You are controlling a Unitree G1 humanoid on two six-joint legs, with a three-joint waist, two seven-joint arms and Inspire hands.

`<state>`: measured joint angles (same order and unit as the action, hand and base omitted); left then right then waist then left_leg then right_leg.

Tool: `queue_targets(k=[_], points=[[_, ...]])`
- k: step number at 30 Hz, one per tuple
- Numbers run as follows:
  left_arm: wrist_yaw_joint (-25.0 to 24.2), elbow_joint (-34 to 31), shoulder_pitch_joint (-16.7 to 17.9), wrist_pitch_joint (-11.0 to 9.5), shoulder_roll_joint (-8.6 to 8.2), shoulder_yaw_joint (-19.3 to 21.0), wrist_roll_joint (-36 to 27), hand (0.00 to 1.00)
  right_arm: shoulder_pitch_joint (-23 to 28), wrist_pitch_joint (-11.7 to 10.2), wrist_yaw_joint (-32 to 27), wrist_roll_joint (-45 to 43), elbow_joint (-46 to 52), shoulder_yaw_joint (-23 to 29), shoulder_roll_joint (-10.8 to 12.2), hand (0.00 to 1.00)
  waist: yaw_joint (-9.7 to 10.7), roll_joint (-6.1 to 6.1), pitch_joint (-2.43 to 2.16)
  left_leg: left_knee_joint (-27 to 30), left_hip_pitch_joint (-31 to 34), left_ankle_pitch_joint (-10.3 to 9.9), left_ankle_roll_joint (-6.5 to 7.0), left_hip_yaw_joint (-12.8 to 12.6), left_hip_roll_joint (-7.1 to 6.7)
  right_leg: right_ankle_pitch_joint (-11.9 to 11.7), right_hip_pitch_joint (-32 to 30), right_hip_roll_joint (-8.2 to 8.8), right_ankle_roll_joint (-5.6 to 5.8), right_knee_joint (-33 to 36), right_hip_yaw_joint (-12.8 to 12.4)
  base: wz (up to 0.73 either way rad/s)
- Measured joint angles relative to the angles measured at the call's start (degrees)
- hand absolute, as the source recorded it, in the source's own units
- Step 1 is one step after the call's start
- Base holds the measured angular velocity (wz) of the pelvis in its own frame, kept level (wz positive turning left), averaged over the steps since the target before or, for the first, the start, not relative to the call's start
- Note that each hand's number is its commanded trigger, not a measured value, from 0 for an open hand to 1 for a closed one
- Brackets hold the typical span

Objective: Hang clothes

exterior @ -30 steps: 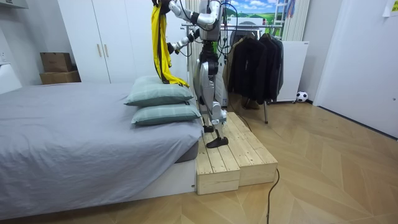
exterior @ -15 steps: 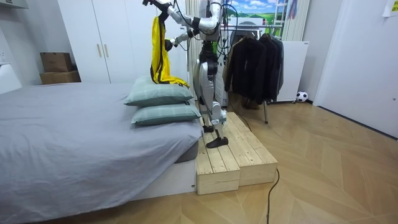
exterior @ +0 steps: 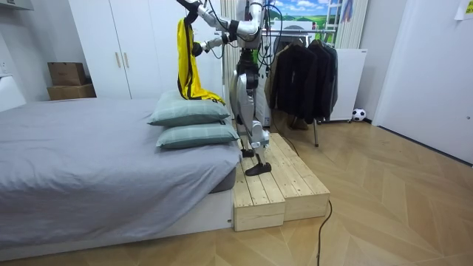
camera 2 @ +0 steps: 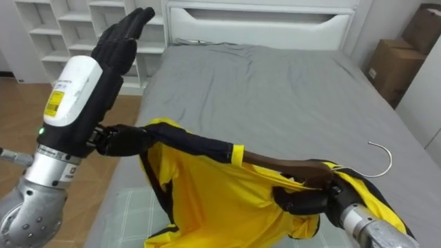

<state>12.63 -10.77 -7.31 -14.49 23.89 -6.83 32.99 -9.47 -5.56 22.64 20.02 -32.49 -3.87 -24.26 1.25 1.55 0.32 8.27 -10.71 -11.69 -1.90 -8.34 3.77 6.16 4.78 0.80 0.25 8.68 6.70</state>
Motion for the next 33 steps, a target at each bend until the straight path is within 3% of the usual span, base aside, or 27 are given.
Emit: queue_targets(k=[5,9,14,18,24,33], points=[[-0.64,1.46,1.19,0.62,-0.01,0.0,-4.13,0.0,-0.02,0.0,-1.02,-0.33,-0.03,0.25,-0.47,1.0,-0.02,-0.75,0.01,0.0,-0.17,0.0,0.0,-0.54,0.02,-0.01,-0.01,0.0,-0.01,0.12,-0.02,-0.01],[-2.14,2.12,2.51,1.68,-0.06,-0.05,-6.27,0.0,-2.18,0.24,-2.64,-2.45,-0.08,0.29,-0.67,1.0,0.96,-0.69,0.03,-0.01,-0.09,0.0,0.0,-0.54,0.01,-0.01,-0.08,0.03,-0.01,0.22,-0.01,0.0],[-5.52,2.05,3.21,4.33,-0.08,0.04,-7.79,0.0,-7.3,1.5,-3.98,-2.91,-0.08,0.76,-1.09,1.0,1.89,-0.22,0.04,-0.02,0.25,0.0,0.0,-0.63,-0.01,0.0,-0.51,0.02,0.0,0.22,-0.06,-0.01],[-11.1,1.85,3.2,5.69,-0.25,-0.14,-9.1,0.0,-11.55,1.56,-4.25,-4.6,-0.58,0.76,-1.09,1.0,2.23,0.29,0.04,-0.01,0.27,0.0,0.0,-0.79,0.04,-0.01,-0.54,-0.01,-0.01,0.22,-0.09,0.0],[-17.63,1.67,3.38,6.85,-0.72,-0.98,-13.56,0.0,-13.07,1.56,-4.46,-4.62,-3.57,0.76,-1.08,1.0,1.88,1.44,0.02,-0.03,0.52,0.0,0.0,-0.6,0.07,-0.01,-0.57,0.02,-0.01,0.08,0.27,0.02],[-22.98,1.77,11.0,9.0,-0.79,-1.38,-17.49,0.0,-13.08,2.07,-4.44,-4.65,-4.26,0.76,-1.1,1.0,2.97,1.44,0.02,-0.19,1.46,0.0,0.0,-0.34,0.33,-0.03,-1.25,-0.03,-0.03,0.07,1.16,0.04]])
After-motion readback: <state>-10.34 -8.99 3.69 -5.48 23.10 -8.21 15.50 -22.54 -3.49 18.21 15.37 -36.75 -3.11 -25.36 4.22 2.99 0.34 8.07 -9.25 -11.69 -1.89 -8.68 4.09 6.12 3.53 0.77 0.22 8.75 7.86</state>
